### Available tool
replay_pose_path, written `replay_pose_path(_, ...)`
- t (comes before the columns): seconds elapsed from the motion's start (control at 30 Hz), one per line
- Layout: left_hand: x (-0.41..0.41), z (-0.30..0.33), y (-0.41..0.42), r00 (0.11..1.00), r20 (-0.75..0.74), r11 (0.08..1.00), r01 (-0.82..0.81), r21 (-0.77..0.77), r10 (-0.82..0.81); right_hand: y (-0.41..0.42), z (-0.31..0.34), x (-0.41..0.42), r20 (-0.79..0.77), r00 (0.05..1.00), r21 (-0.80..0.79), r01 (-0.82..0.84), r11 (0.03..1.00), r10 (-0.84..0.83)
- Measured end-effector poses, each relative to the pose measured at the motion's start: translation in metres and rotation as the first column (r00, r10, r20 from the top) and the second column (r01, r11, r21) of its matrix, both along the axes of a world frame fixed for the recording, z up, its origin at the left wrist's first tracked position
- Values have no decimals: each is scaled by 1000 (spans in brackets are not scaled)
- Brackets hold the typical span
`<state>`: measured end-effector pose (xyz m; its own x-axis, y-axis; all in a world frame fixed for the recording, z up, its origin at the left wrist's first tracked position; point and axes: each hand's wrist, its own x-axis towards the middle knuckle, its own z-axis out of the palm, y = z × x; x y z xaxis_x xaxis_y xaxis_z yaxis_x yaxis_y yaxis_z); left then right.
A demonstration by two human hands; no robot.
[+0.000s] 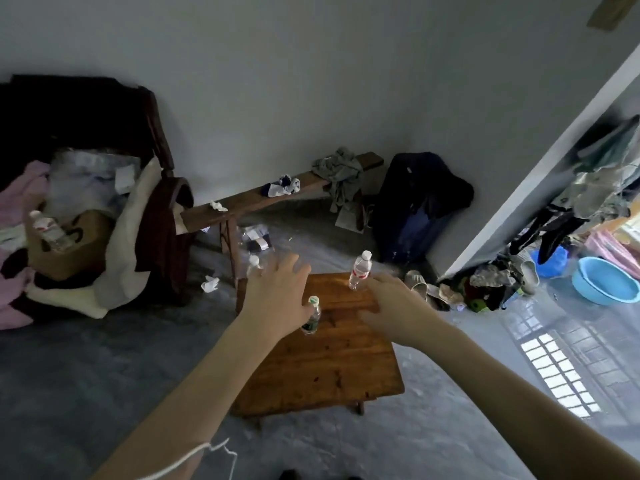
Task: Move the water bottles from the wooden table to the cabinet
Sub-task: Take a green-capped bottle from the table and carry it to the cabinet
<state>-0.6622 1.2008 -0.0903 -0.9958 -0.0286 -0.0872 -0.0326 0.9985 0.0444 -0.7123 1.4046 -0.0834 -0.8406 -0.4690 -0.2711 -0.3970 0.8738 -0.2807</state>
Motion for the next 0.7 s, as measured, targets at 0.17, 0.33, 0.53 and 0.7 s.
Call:
replay_pose_path(0.17,-39,-15,-1,998,35,998,-50,48,48,1,-18,-54,39,999,1,-29,1000,29)
replay_pose_path(0.33,-80,-28,6,992,73,994,-109,32,107,1,-37,-117,80,994,-36,-69,997,72)
replay_pose_path(0.53,-123,-44,12,969,113,970,-230,79,220,4,-59,-188,117,975,-59,-182,982,188)
replay_pose_path(0.7,-133,-73,14,928,161,920,-360,157,336,-5,-97,-213,187,953,-76,-226,971,237)
